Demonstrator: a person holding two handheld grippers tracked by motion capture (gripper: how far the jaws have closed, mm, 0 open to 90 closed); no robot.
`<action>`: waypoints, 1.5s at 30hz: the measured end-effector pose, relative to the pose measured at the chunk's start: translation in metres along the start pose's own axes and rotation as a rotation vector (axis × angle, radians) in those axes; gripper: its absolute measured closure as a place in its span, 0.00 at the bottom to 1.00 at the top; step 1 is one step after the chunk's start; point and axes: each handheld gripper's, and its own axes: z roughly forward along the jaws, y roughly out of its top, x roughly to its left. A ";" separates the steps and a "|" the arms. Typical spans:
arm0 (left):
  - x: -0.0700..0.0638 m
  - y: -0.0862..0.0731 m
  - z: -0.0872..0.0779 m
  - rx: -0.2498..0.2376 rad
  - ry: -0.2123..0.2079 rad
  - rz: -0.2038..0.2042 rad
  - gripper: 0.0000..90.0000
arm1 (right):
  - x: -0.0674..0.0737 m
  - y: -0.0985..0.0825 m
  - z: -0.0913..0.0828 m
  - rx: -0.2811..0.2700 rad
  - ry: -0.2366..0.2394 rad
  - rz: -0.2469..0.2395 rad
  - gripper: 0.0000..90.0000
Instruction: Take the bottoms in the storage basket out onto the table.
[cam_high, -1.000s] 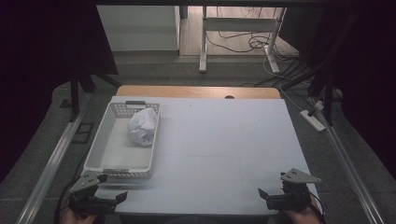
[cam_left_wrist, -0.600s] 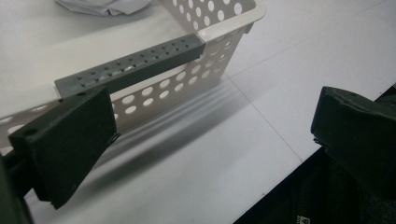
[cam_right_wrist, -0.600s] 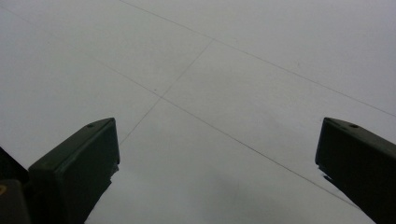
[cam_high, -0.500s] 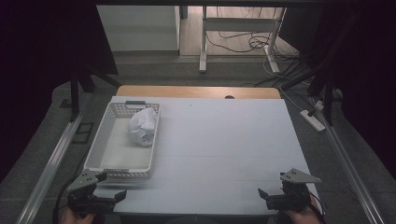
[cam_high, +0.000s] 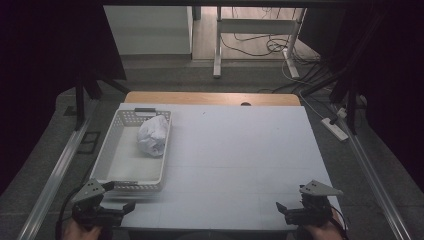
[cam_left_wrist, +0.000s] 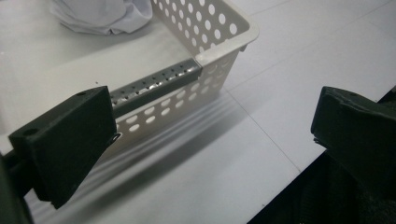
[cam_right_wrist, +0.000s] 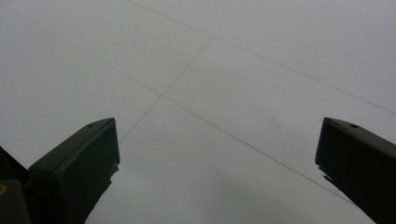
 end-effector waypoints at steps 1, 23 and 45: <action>0.001 0.001 0.000 0.000 -0.002 0.000 0.00 | 0.000 0.000 0.000 0.000 0.000 0.001 0.00; 0.013 0.029 0.011 0.010 -0.013 0.039 0.00 | 0.000 0.000 0.001 0.011 0.008 0.002 0.00; 0.019 0.047 0.027 0.032 -0.023 0.059 0.00 | 0.000 0.000 0.001 0.014 0.007 -0.001 0.00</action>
